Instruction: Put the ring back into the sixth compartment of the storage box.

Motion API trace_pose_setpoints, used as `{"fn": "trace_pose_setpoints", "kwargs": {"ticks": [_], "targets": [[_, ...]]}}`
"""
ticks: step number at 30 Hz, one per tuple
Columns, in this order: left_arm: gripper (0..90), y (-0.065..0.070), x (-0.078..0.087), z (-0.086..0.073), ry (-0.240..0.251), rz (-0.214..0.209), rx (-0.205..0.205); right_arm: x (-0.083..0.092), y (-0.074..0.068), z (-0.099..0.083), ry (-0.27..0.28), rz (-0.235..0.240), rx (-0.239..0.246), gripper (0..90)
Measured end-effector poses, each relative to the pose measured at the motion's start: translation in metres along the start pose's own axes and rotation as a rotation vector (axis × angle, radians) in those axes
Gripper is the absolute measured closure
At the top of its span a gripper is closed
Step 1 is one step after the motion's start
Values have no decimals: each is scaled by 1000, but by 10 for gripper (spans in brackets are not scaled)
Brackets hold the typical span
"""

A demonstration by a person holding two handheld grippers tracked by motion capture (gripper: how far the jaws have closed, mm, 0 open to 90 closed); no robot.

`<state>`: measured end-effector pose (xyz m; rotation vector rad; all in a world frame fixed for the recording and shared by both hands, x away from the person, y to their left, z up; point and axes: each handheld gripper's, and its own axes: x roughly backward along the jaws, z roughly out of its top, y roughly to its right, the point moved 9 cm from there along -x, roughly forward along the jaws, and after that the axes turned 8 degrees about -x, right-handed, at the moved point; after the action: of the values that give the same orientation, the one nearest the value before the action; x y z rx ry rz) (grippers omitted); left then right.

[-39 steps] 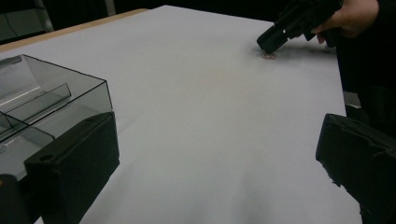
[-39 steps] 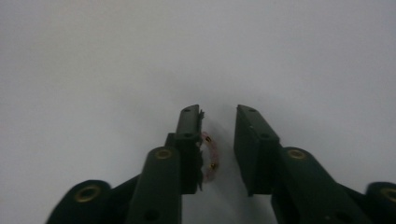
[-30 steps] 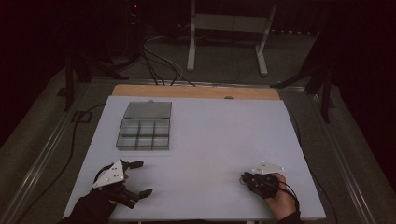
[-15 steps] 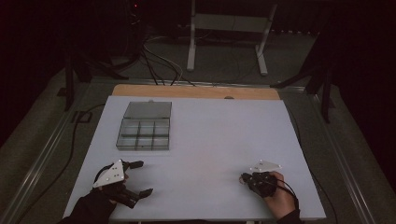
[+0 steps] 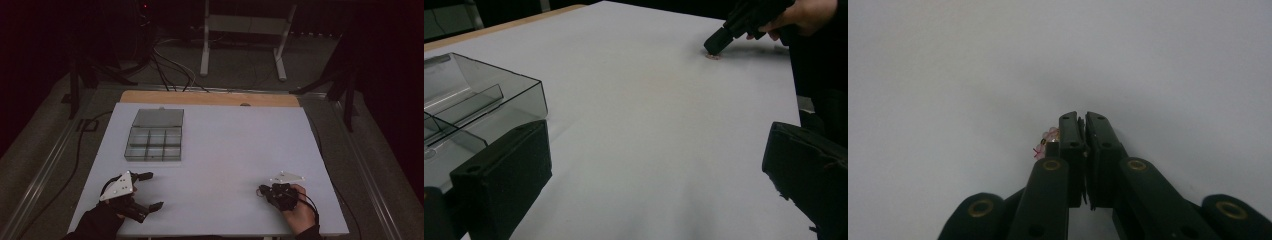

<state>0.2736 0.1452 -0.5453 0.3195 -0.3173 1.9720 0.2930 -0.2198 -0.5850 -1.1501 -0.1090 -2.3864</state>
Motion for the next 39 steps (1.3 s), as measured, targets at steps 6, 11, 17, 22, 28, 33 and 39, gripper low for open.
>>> {"fn": "trace_pose_setpoints", "kwargs": {"ticks": [6,11,17,22,28,33,39], "targets": [[4,0,0,0,-1,-1,2,6,0,5,30,0,-9,874],[4,0,0,0,-3,-2,2,9,-2,7,43,13,-10,873],[4,0,0,0,-2,-1,1,13,-4,12,60,25,-20,873],[4,0,0,-1,-9,3,-6,16,-5,15,70,33,-30,873],[4,1,0,-1,-5,2,-4,18,-4,18,83,36,-31,873],[4,1,-1,-2,-13,3,-11,20,-4,21,93,33,-31,873],[4,0,-1,-1,-13,5,-6,21,-6,22,93,35,-24,873]]}}
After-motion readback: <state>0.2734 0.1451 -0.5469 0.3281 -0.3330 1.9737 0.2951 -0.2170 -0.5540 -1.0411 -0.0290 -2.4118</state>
